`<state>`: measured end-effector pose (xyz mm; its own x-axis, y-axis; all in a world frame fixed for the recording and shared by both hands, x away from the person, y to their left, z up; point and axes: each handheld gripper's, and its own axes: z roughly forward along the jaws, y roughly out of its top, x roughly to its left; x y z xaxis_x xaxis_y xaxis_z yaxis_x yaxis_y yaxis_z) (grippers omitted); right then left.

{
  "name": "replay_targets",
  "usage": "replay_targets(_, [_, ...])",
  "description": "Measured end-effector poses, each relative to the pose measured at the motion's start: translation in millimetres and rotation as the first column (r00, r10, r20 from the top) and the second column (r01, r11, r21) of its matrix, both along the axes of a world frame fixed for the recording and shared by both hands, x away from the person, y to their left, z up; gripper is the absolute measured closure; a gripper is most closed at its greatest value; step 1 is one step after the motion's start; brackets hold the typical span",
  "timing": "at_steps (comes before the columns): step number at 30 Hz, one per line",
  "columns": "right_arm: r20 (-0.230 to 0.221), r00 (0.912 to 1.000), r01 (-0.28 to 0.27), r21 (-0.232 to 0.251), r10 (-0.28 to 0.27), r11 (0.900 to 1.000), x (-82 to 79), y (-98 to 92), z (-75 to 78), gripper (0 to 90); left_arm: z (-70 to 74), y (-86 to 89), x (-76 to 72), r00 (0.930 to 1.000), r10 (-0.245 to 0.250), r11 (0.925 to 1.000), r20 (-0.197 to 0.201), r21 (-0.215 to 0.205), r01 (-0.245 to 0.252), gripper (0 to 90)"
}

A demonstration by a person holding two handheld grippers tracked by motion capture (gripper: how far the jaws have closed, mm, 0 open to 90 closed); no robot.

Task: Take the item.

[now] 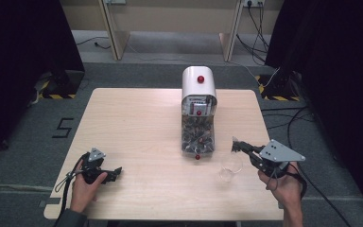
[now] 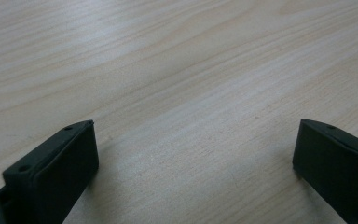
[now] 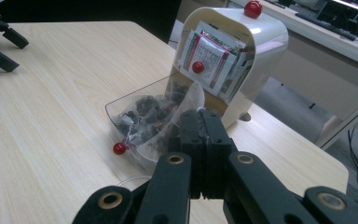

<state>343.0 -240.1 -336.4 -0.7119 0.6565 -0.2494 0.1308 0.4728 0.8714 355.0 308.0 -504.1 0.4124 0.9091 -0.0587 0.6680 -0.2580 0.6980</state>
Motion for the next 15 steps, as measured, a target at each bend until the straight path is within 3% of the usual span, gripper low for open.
replay_targets(5, [0.009,1.0000,0.003,-0.004,-0.003,1.000,-6.4,-2.0,0.9,90.0,0.1,-0.1,0.0,1.0000,0.001,1.0000,-0.001,0.001,-0.001,0.0])
replay_targets(15, [-0.023,0.9995,-0.020,-0.014,0.020,1.000,-12.2,-1.3,-3.1,89.8,0.0,0.0,0.0,1.0000,0.000,1.0000,0.000,0.000,0.000,0.0])
